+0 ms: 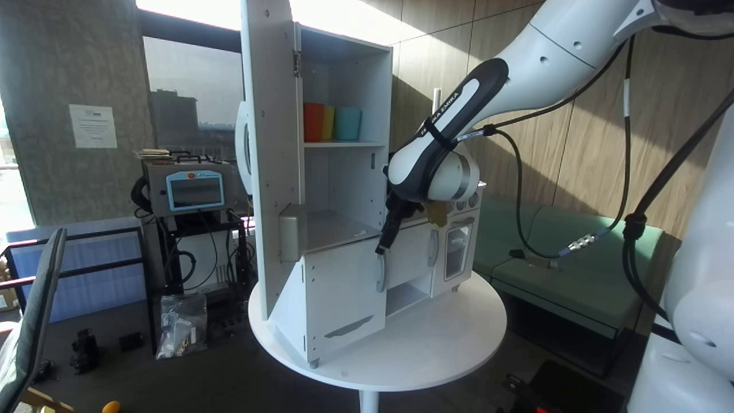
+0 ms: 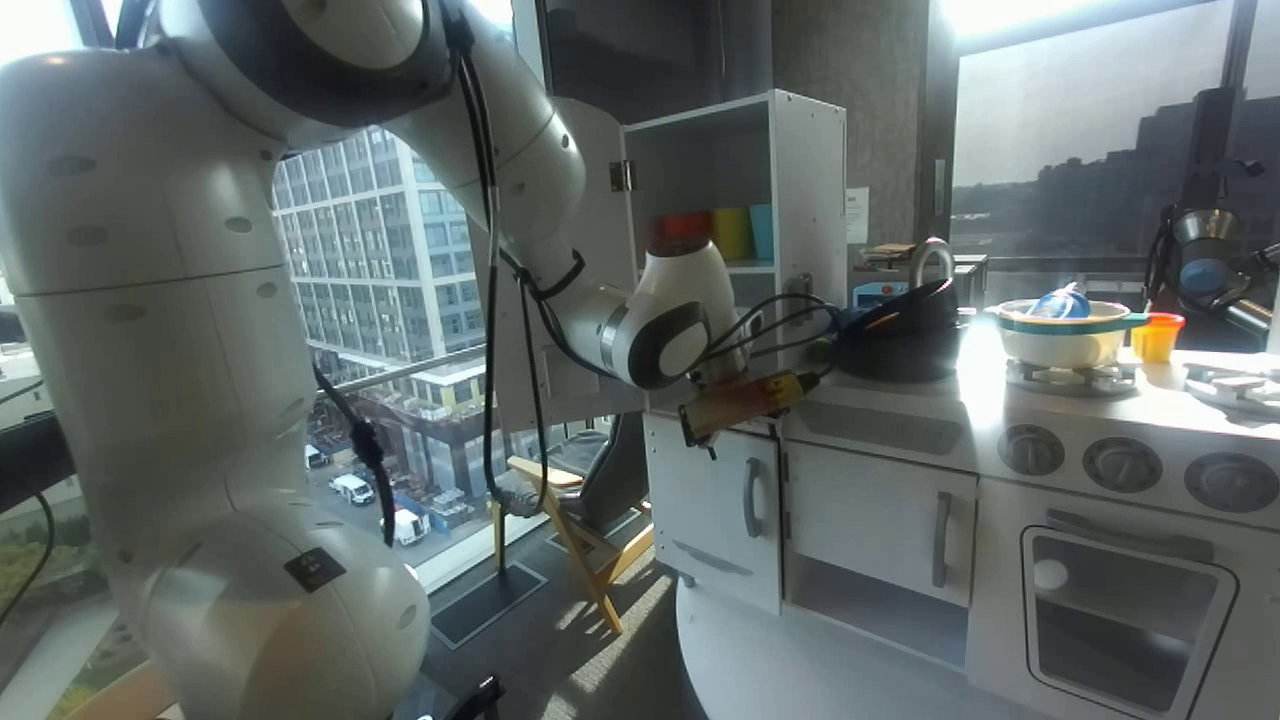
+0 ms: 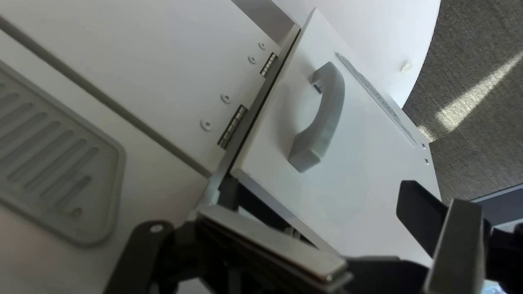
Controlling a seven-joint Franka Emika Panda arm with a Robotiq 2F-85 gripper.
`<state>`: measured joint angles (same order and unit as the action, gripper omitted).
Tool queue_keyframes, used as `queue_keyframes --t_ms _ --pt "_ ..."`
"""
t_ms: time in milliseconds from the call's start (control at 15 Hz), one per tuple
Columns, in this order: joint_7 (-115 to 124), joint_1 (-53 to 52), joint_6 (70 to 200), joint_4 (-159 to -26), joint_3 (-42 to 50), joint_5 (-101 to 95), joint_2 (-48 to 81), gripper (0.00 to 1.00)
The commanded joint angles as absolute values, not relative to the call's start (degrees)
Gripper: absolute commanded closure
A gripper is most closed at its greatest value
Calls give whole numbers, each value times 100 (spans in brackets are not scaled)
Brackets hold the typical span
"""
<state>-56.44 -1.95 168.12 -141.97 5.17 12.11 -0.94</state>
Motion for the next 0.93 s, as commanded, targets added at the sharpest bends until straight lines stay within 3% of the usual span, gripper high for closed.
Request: queue_keyframes --t_ms 0,533,867 --pt "-5854 -247 17166 -13947 477 1307 69 0" --pt "-5510 -189 17010 -13989 525 1058 95 0" --pt "-3497 31 16544 -14092 640 -903 -158 0"
